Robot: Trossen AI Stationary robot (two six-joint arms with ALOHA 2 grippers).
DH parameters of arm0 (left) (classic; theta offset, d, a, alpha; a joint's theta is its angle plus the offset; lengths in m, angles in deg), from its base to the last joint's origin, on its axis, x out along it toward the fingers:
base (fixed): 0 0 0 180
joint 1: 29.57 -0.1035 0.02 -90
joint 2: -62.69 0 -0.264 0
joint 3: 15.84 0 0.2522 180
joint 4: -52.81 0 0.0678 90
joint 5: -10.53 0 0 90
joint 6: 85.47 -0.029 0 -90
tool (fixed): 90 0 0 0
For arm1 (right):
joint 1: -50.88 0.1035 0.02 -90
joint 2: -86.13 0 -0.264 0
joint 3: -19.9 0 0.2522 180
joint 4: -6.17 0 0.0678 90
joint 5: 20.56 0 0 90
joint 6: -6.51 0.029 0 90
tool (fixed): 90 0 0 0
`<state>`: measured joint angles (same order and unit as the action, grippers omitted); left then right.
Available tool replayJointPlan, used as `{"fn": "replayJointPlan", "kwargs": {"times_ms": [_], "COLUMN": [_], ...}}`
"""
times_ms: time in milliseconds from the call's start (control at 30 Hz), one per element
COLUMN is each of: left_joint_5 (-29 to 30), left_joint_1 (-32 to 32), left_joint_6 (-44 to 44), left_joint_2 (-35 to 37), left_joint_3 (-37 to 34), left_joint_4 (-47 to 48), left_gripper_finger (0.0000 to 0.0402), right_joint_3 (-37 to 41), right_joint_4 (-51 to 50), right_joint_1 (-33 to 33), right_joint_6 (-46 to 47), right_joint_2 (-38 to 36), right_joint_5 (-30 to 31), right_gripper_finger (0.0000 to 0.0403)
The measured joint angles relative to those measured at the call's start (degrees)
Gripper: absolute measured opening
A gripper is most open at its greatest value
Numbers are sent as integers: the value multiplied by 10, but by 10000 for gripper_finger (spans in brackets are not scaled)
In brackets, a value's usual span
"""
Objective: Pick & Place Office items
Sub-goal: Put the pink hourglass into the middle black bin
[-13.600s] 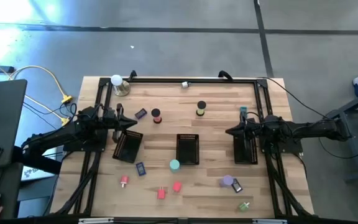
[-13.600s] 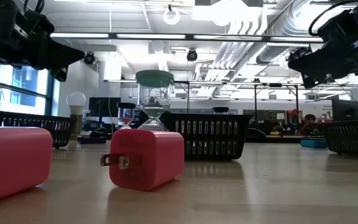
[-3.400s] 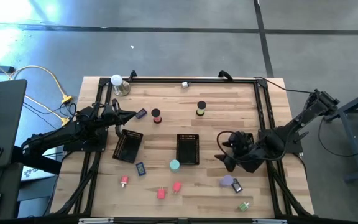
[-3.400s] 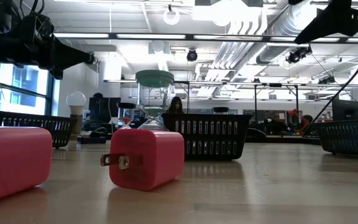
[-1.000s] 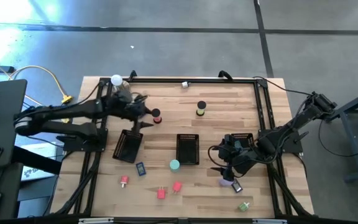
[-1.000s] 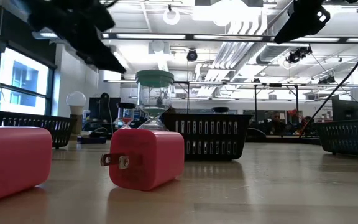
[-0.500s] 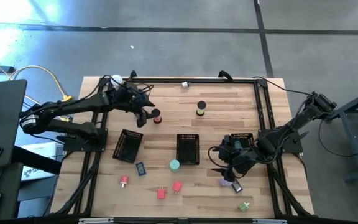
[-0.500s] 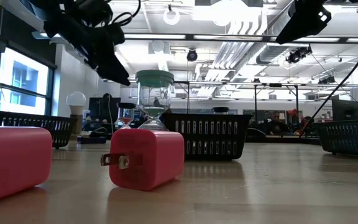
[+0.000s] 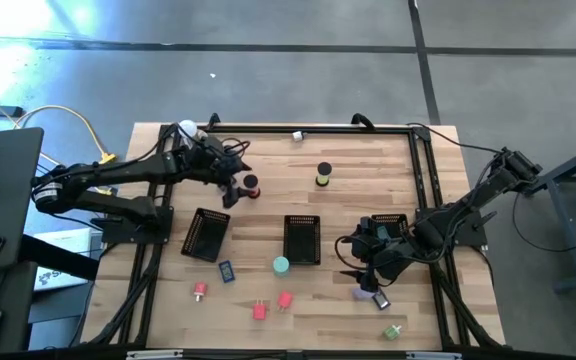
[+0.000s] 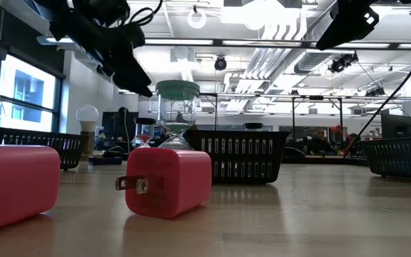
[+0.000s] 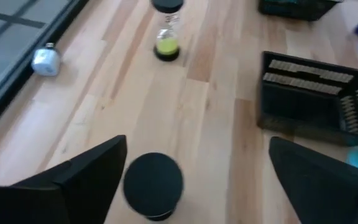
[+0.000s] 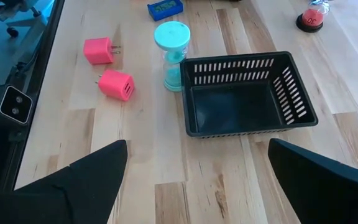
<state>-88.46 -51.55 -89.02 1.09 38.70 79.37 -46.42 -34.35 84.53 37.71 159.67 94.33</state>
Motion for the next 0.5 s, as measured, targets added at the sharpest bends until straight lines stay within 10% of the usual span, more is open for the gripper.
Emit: {"fn": "replayJointPlan", "kwargs": {"times_ms": [500], "left_joint_5": [34], "left_joint_1": [16], "left_joint_6": [0], "left_joint_2": [0], "left_joint_3": [0], "left_joint_4": [-58], "left_gripper_finger": [382], "right_joint_3": [0], "right_joint_4": [0], "right_joint_1": [0], "right_joint_6": [-14], "right_joint_2": [0], "right_joint_5": [3], "right_gripper_finger": [380]}}
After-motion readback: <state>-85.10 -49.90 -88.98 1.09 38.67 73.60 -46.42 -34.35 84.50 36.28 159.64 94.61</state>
